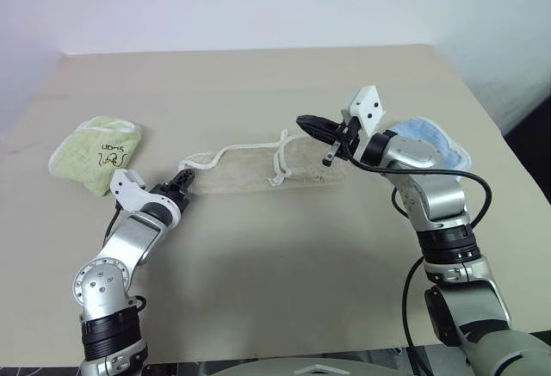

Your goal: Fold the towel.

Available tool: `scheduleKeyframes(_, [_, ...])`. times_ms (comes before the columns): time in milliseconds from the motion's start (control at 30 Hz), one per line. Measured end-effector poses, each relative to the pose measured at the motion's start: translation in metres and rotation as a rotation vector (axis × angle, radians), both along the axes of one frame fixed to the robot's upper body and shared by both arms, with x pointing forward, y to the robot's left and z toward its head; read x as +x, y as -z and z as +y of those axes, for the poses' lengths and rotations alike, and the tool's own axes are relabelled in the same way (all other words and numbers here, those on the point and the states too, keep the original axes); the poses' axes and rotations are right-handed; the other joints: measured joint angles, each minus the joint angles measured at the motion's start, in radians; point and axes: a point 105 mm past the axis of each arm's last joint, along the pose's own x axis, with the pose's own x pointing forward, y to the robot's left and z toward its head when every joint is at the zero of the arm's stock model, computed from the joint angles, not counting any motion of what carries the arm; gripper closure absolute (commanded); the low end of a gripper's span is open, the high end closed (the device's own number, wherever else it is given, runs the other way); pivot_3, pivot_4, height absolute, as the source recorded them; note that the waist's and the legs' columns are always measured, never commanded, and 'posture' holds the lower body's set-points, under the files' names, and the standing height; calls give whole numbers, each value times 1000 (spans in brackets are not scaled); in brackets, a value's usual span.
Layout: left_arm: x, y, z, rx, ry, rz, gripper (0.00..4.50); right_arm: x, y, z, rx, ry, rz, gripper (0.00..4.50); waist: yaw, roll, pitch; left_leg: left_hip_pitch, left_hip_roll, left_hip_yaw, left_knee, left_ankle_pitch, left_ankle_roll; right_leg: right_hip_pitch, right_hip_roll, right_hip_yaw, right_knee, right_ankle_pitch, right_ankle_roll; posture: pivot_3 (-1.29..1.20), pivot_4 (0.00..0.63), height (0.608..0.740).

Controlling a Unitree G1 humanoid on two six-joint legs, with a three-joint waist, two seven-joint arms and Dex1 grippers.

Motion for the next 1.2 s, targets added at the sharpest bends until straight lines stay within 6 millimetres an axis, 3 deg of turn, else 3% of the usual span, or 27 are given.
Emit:
scheduleKeyframes(167, [1, 2, -4, -2, 17, 7, 4437, -1, 7, -4, -1, 11, 33, 4500, -1, 0, 0, -9, 0, 0, 0, 0, 0, -10, 0, 0, 1, 1, 1, 0, 150, 731])
scheduleKeyframes(333, [1, 1, -4, -5, 16, -6, 4478, -2, 12, -6, -3, 15, 45, 4500, -2, 0, 0, -10, 0, 0, 0, 0, 0, -10, 0, 0, 1, 0, 0, 0, 150, 731])
scheduleKeyframes(433, [3, -11, 10, 14, -16, -58, 4478, -3, 17, -7, -6, 14, 63, 4500, -2, 0, 0, -10, 0, 0, 0, 0, 0, -10, 1, 0, 1, 0, 0, 0, 150, 731])
scheduleKeyframes(600, [10, -67, 56, 145, -100, -247, 4478, -4, 21, -11, -19, 20, 73, 4500, -4, -1, 1, -11, 1, 0, 0, 0, 0, -11, 1, 0, 0, 0, 0, 0, 150, 731])
scheduleKeyframes(733, [14, -109, 72, 301, -78, -366, 4478, -3, 23, -15, -29, 38, 76, 4500, -4, -1, 1, -11, 0, 0, 0, 0, 0, -11, 1, 0, 0, 0, 0, 0, 150, 731])
scheduleKeyframes(833, [21, -124, 45, 402, 57, -432, 4478, -2, 23, -17, -27, 50, 77, 4500, 3, -1, 1, -12, -1, 0, 0, 0, 0, -11, 0, 0, 0, 0, 0, 0, 150, 731])
scheduleKeyframes(967, [26, -117, -33, 552, 393, -489, 4478, -1, 23, -18, -23, 66, 72, 4500, -2, -1, 1, -12, -1, 1, 0, 0, 0, -11, 0, 0, 0, 1, 1, 0, 150, 731])
scheduleKeyframes(1100, [18, -88, -102, 824, 754, -522, 4478, 1, 25, -22, -19, 92, 73, 4500, -10, -1, 1, -12, 0, 1, -1, 0, 0, -12, 2, 1, 0, 2, 2, 0, 150, 731])
scheduleKeyframes(1200, [14, -59, -118, 929, 888, -480, 4478, 1, 26, -24, -18, 110, 73, 4500, -28, -1, 1, -13, 1, 1, -1, 0, 0, -13, 2, 1, 0, 1, 1, 0, 150, 731])
